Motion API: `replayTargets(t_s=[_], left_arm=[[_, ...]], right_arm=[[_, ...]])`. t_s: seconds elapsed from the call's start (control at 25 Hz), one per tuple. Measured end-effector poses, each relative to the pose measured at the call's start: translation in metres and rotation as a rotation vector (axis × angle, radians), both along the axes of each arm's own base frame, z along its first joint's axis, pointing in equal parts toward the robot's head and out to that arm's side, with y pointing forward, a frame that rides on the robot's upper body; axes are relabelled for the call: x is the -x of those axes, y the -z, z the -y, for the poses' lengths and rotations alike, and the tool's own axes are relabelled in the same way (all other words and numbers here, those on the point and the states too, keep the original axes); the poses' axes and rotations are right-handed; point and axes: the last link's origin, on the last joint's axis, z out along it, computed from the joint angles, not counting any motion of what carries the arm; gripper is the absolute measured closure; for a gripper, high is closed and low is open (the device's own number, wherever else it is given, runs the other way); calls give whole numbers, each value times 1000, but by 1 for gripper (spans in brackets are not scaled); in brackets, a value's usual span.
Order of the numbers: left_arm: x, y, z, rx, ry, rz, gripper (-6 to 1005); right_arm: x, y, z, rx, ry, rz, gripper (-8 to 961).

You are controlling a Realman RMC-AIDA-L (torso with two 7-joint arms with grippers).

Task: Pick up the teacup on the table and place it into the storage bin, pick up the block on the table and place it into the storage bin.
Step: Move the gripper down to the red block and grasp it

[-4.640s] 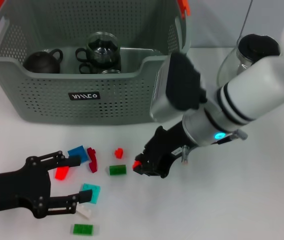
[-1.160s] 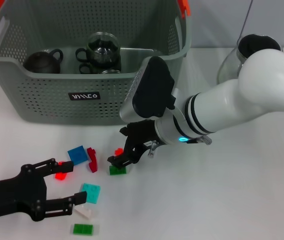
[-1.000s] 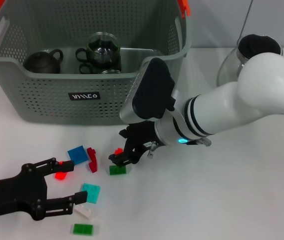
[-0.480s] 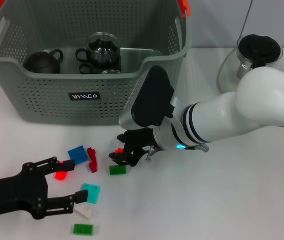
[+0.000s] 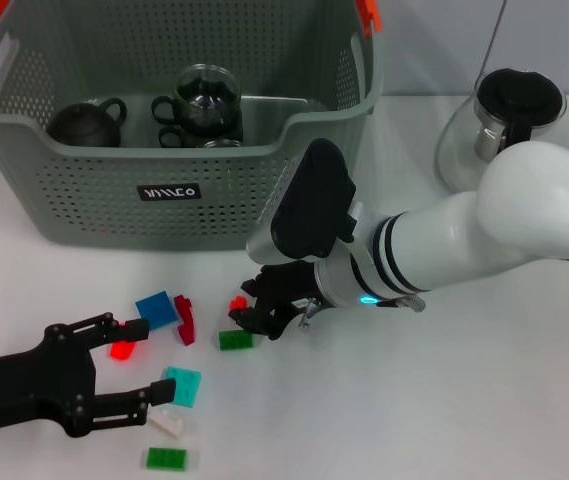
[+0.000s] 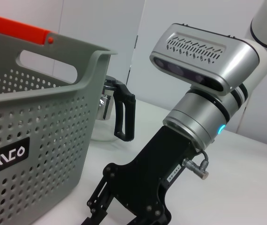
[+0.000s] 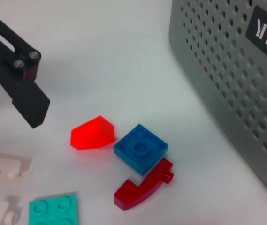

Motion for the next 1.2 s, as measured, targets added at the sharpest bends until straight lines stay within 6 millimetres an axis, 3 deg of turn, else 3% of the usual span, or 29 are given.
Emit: replayTargets(t_s=[0.12,1.2], left_arm=[[0,0,0,0,0,0,155],[-2,0,-3,0,8,-1,155]], right_arm=[[1,0,0,1,-1,-2,576],[5,1,0,5,8,-14,569]])
